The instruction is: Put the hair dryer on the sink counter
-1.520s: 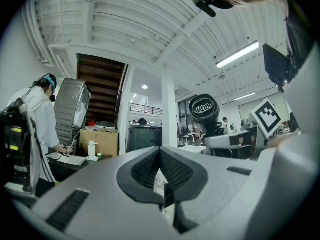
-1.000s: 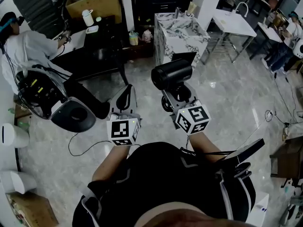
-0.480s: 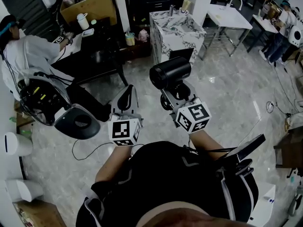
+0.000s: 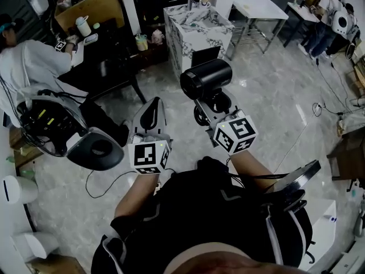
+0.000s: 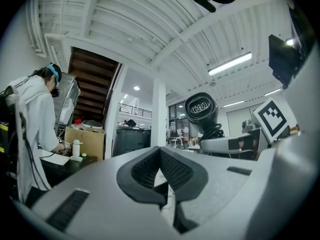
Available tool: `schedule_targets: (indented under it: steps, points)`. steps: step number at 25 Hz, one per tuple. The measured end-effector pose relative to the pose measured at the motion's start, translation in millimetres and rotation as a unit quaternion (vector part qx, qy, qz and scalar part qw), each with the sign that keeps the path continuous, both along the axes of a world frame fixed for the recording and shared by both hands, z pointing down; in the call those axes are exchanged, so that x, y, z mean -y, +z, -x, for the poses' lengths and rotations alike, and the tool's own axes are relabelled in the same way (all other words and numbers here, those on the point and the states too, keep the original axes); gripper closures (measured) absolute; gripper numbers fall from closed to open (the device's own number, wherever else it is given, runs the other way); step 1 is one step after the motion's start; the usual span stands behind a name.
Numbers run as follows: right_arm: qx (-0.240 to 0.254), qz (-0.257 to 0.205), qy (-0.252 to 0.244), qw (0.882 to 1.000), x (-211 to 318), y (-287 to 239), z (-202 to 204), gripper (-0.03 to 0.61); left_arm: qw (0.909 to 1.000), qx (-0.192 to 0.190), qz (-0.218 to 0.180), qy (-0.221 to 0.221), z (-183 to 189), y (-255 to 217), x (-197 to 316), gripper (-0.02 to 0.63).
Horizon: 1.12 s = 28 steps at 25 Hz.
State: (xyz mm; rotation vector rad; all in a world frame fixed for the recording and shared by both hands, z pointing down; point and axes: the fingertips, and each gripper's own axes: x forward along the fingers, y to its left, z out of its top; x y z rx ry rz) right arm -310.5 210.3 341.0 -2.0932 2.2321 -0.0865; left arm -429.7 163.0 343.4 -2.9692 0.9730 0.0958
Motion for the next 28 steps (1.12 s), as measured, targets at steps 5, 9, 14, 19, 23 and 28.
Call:
schedule_targets:
  steps: [5, 9, 14, 19, 23, 28]
  points:
    - [0.001, 0.001, 0.009, 1.000, 5.0, 22.9, -30.6, 0.342, 0.9999, 0.001, 0.002, 0.014, -33.5, 22.5, 7.4, 0.609]
    - [0.010, 0.001, 0.014, 1.000, -6.8, -0.1, -31.1, 0.342, 0.9996, 0.011, -0.003, 0.025, -36.9, -3.7, -6.3, 0.609]
    - [0.006, -0.010, 0.004, 1.000, -11.1, -18.2, -49.3, 0.342, 0.9997, 0.011, -0.009, 0.018, -55.9, -20.4, -10.5, 0.609]
    - [0.001, -0.007, -0.016, 1.000, -10.9, -28.5, -106.0, 0.342, 1.0000, -0.003, -0.005, 0.004, -115.0, -30.7, -9.0, 0.609]
    - [-0.002, -0.007, -0.035, 0.999, -6.0, -26.6, -170.9, 0.342, 0.9999, -0.005, -0.006, -0.013, -179.7, -30.4, -4.2, 0.609]
    - [-0.010, -0.007, -0.061, 0.998, -6.2, -25.2, -232.9, 0.342, 0.9996, -0.003, 0.000, -0.029, -245.3, -26.3, -5.1, 0.609]
